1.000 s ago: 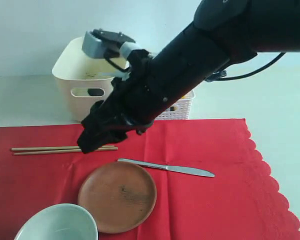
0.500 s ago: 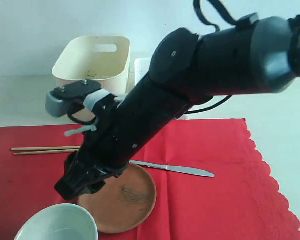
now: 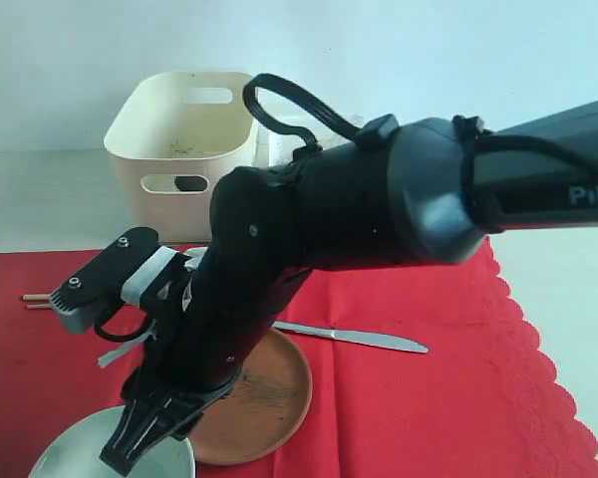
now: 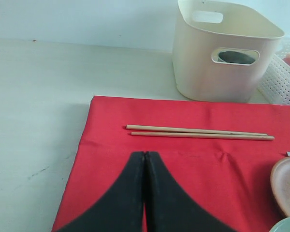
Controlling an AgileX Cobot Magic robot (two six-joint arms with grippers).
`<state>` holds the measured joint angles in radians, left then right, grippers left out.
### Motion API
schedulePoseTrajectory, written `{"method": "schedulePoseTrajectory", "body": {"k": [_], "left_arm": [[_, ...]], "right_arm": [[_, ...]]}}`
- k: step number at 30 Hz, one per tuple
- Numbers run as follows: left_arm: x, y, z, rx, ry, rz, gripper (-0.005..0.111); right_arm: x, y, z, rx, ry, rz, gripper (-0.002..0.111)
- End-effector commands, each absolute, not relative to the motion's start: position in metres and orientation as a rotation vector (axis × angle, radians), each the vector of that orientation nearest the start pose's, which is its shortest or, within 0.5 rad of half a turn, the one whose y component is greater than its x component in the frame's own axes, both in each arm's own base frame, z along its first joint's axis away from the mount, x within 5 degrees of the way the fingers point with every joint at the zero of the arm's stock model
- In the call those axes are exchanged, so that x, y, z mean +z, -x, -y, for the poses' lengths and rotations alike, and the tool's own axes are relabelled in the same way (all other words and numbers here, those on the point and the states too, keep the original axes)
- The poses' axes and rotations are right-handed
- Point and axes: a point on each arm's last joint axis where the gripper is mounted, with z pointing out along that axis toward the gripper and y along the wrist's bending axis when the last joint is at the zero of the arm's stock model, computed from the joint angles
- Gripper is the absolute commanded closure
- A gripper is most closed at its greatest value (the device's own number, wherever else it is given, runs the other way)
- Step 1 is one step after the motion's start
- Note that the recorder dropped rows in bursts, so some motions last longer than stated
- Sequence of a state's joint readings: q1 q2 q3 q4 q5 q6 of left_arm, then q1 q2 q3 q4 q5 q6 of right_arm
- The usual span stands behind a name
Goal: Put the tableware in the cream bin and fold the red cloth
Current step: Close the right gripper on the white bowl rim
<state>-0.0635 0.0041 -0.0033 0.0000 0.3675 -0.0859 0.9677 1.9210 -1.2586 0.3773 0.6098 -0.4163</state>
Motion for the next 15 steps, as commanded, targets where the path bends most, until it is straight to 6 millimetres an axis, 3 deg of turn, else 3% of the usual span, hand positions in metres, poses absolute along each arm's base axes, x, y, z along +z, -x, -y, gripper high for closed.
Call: {"method": "schedulePoseTrajectory", "body": {"k": [1, 15], "left_arm": [[0.181, -0.053, 0.004, -0.119, 0.021, -1.842, 0.107], [0.181, -0.053, 0.004, -0.119, 0.021, -1.842, 0.107]], "right_arm": [[0.173, -0.211, -0.338, 0.495, 1.452, -2.383, 0.062], [0.145, -0.212, -0.343, 0.492, 1.448, -2.459, 0.062]]}}
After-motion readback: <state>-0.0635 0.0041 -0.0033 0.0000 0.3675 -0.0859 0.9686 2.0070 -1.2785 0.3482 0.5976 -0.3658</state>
